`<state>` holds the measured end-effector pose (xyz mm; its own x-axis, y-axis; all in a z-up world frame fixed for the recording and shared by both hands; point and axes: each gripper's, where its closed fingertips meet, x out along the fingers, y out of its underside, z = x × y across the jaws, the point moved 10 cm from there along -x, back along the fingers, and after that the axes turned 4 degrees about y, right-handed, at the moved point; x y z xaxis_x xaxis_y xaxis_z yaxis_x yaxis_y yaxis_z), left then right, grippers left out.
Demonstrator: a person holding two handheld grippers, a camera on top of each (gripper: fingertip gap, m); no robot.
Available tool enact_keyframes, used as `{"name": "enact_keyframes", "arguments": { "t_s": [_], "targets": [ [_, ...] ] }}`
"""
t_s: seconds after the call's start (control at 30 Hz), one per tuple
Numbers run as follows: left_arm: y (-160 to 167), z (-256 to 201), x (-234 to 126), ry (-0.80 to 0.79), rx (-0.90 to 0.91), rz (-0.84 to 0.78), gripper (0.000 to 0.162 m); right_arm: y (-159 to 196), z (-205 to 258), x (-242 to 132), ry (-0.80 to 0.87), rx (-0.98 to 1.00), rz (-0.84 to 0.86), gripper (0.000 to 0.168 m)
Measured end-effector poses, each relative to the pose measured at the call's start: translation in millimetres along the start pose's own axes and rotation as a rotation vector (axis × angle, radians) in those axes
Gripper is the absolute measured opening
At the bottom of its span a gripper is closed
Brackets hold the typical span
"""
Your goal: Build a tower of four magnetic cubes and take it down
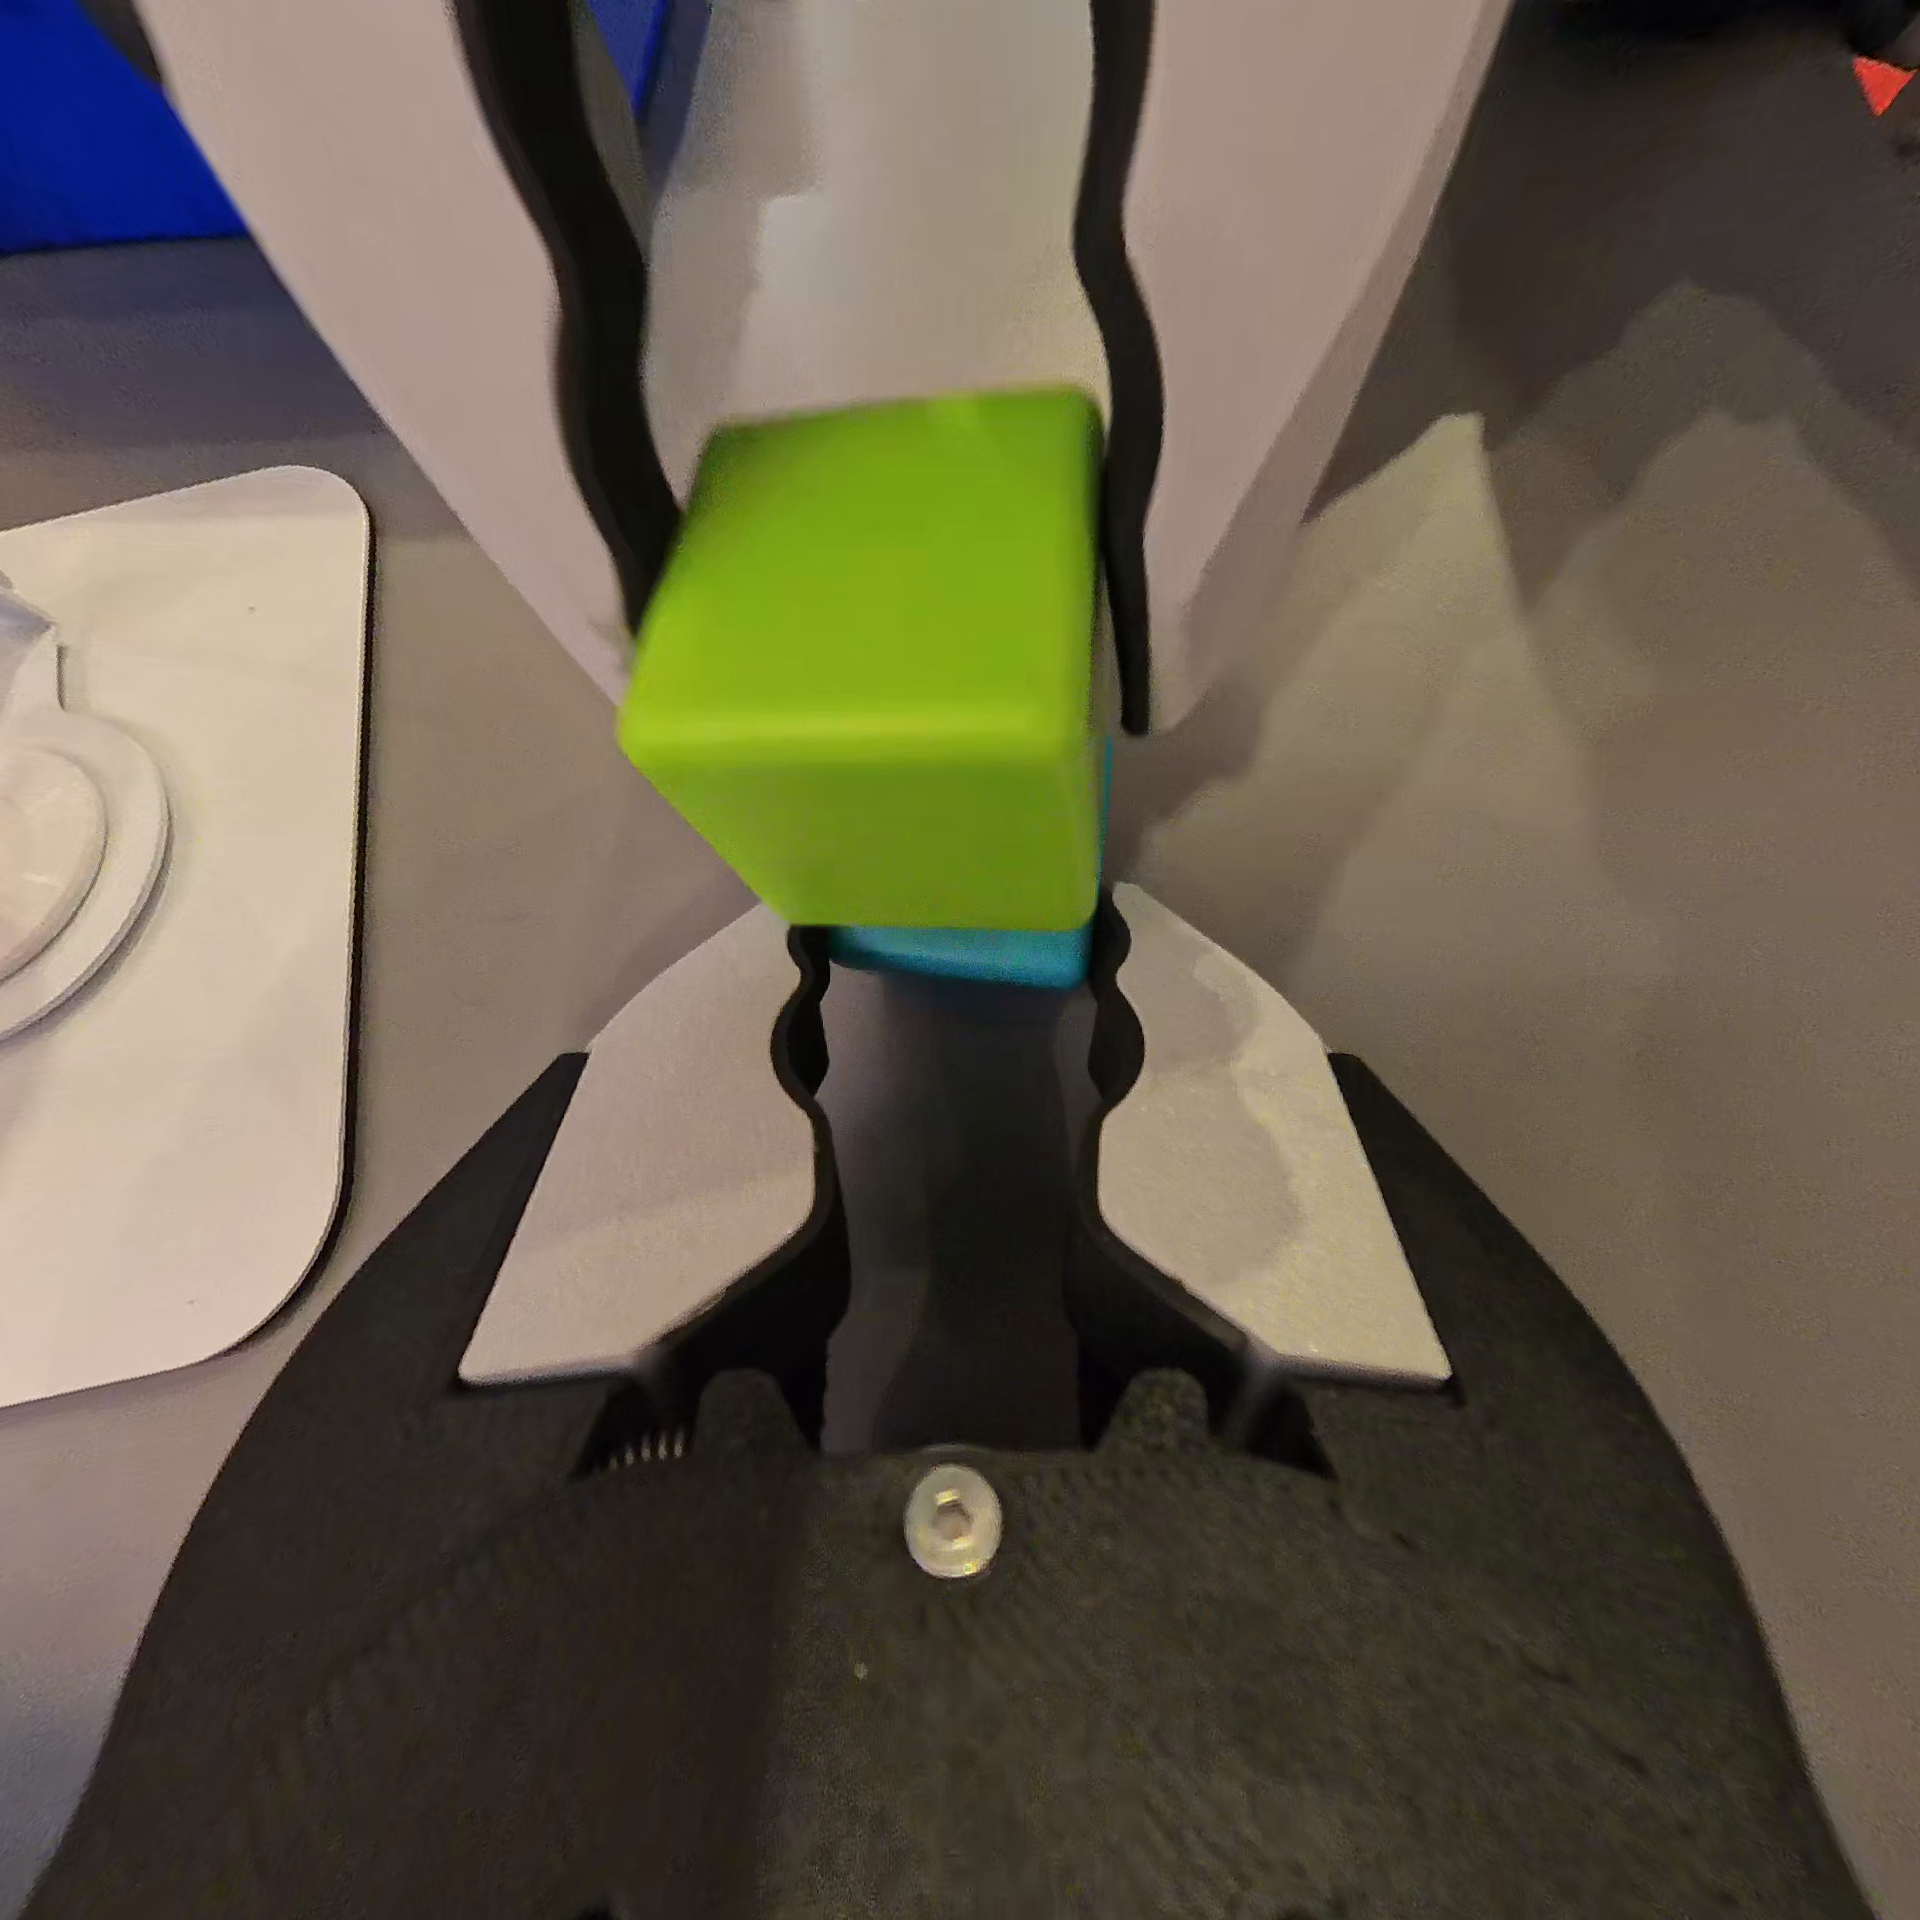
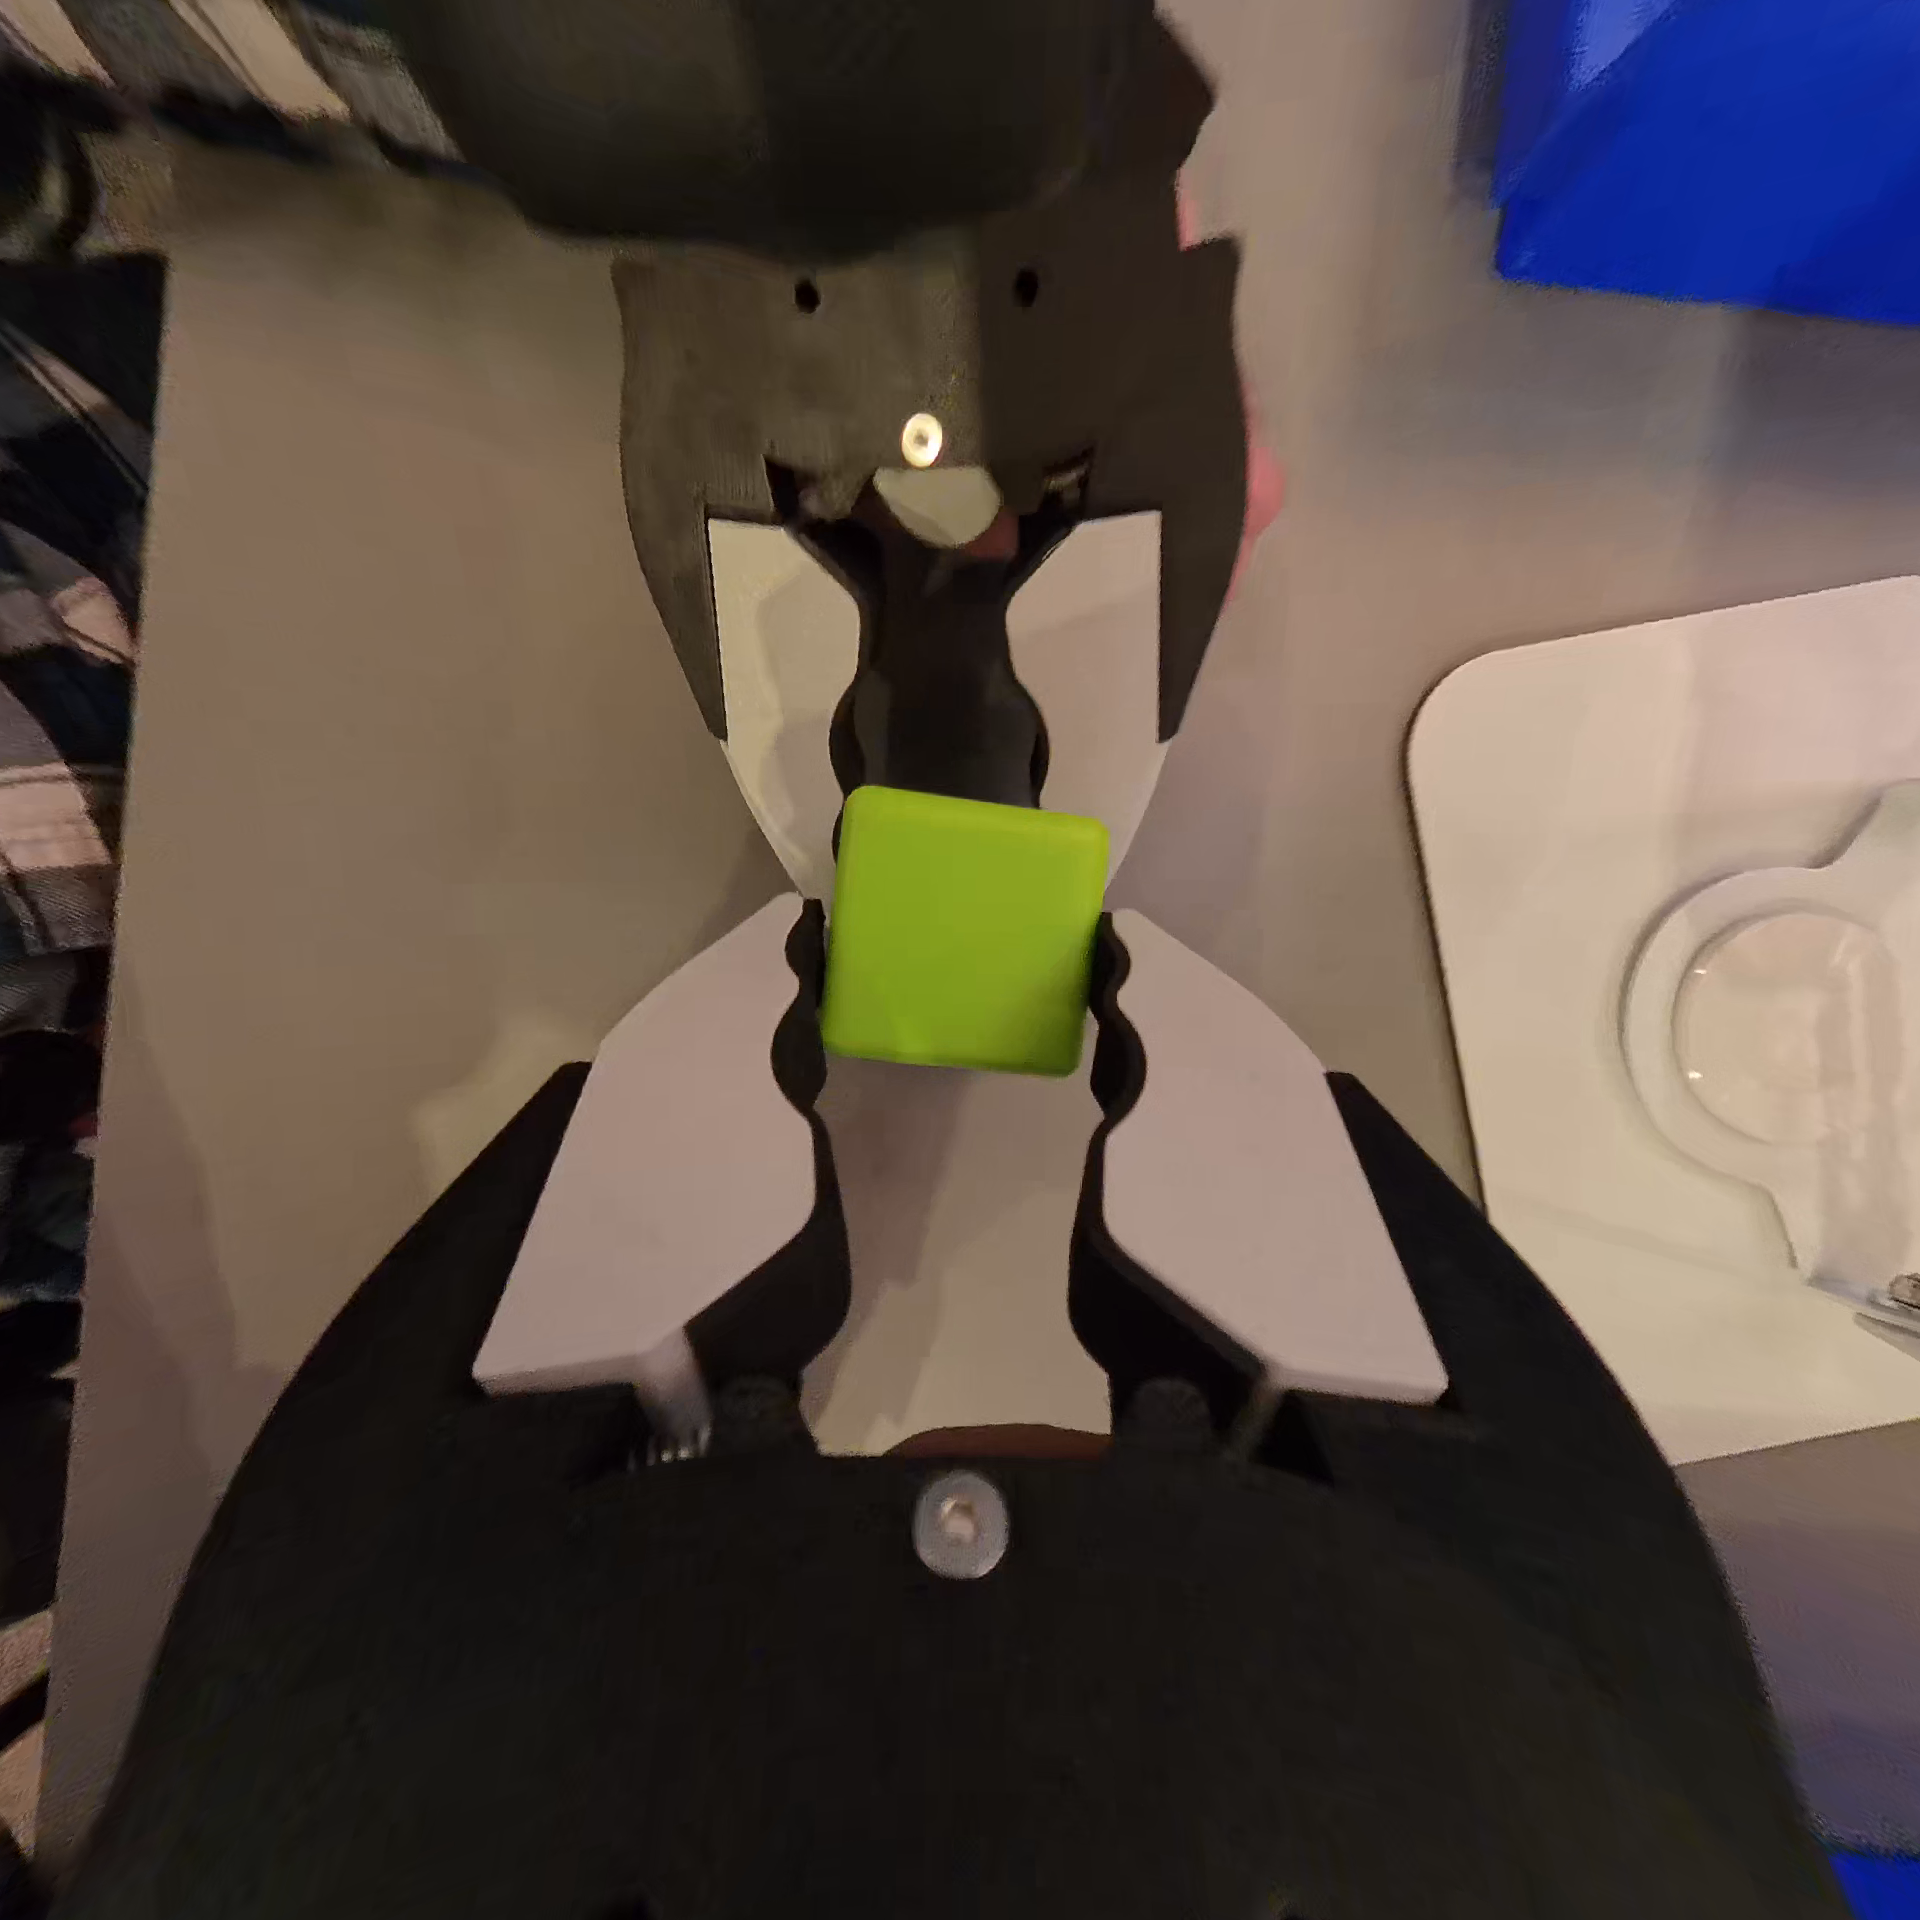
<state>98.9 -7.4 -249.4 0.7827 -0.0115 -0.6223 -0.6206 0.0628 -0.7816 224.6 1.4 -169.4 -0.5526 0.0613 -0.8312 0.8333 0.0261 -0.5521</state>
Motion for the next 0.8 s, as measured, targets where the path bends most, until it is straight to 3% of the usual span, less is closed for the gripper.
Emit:
{"name": "enact_keyframes", "arguments": {
  "t_s": [0.4,0.63,0.8],
  "targets": [
    [0.7,-0.3,-0.4,0.0,-0.001,0.0,0.048,19.4,-31.0,-119.5,0.328,0.129,-0.249,0.05],
    [1.2,-0.3,-0.8,0.003,-0.005,0.001,0.048,88.7,-76.5,-177.4,0.708,0.34,-0.123,0.05],
    [1.5,0.3,-0.7,0.009,-0.014,0.002,0.048,135.8,-105.2,-180.5,0.725,0.479,-0.063,0.05]
  ]
}}
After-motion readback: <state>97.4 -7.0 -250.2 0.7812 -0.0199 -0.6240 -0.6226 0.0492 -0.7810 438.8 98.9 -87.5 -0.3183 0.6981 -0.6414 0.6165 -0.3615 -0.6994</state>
